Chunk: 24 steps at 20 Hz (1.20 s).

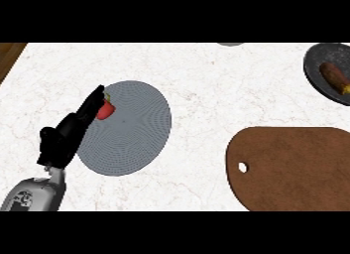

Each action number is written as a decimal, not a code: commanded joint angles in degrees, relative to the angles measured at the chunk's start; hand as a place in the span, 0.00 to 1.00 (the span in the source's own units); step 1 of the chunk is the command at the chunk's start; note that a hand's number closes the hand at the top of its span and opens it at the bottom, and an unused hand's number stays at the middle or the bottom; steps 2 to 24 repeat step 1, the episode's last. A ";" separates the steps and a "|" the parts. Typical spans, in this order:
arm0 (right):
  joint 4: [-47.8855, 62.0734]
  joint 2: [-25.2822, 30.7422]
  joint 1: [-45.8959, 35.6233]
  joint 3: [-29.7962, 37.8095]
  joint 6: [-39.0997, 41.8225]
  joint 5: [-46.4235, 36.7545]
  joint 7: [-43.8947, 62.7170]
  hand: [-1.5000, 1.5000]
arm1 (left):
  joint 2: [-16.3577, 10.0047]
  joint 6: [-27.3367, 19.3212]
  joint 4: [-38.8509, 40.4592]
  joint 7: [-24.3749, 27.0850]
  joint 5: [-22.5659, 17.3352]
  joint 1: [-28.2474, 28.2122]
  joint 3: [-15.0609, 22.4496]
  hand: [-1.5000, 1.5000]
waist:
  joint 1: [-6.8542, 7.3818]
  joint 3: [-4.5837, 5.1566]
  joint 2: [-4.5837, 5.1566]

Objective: Pick the sweet potato from the cutting board and place it in the pan

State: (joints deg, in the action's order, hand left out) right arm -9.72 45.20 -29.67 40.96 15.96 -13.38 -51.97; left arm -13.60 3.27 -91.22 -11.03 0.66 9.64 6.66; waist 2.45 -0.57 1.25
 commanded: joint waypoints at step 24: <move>0.09 0.03 2.45 0.45 2.79 0.59 -4.78 0.00 | -0.54 0.75 0.59 -0.51 0.23 0.30 -0.22 0.50 | -0.40 0.06 -0.14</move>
